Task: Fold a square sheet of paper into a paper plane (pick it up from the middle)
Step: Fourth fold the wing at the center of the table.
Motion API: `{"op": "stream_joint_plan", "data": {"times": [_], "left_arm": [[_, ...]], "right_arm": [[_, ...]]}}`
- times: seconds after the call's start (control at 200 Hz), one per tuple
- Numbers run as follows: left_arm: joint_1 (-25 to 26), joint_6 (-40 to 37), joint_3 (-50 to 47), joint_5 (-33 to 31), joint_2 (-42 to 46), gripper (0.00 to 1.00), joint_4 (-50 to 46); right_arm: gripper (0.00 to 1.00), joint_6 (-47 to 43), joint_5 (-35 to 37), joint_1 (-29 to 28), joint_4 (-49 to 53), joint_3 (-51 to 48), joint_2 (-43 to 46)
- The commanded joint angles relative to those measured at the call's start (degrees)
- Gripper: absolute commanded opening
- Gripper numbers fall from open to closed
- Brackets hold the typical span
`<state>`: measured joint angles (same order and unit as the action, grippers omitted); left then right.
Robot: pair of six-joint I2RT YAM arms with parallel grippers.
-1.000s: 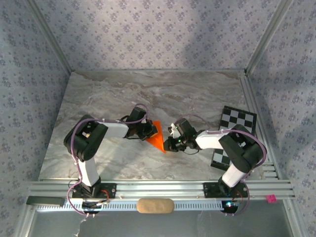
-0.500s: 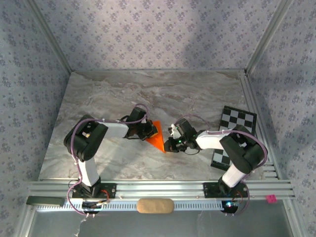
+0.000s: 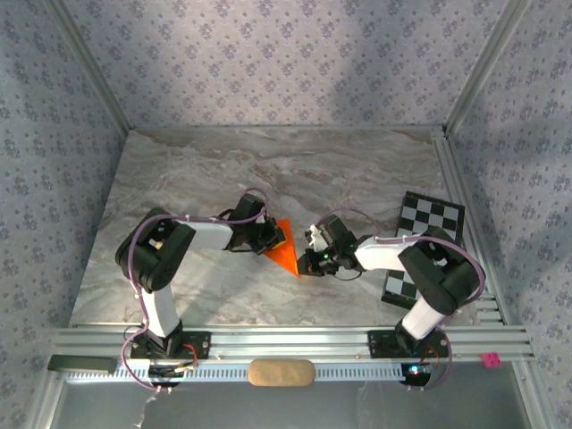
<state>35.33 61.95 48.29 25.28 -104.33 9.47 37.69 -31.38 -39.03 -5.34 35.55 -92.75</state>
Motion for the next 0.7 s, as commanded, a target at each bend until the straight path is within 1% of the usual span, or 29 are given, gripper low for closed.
{"op": "stream_joint_plan", "data": {"times": [0.0,0.105,0.205,0.38,0.485,0.6,0.62,0.695], "left_arm": [[-0.4,-0.8,0.1,-2.9,-1.3,0.09,-2.6],[-0.4,-0.8,0.1,-2.9,-1.3,0.09,-2.7],[-0.3,-0.6,0.0,-2.9,-1.2,0.09,-2.5],[-0.3,-0.6,-0.1,-2.9,-1.2,0.09,-2.4],[-0.3,-0.6,-0.2,-3.0,-1.1,0.09,-2.3],[-0.3,-0.6,-0.4,-3.0,-1.1,0.09,-2.4],[-0.3,-0.6,-0.4,-3.0,-1.1,0.09,-2.4],[-0.4,-0.5,-0.5,-3.1,-1.1,0.09,-2.5]], "right_arm": [[0.06,-1.0,-2.0,-0.5,7.2,-2.0,0.7],[0.09,-1.3,-2.0,-0.6,8.7,-1.8,0.5],[0.10,-1.2,-1.8,-0.8,9.2,-2.0,1.0],[0.04,-1.2,-1.5,-1.1,9.8,-2.1,0.3],[0.09,-1.2,-0.8,-1.3,10.5,-2.2,0.1],[0.10,-1.2,-0.7,-1.5,10.8,-2.2,0.7],[0.10,-2.9,-0.7,-1.5,10.9,-2.2,0.9],[0.10,-3.3,-0.7,-1.5,11.2,-2.4,1.2]]}}
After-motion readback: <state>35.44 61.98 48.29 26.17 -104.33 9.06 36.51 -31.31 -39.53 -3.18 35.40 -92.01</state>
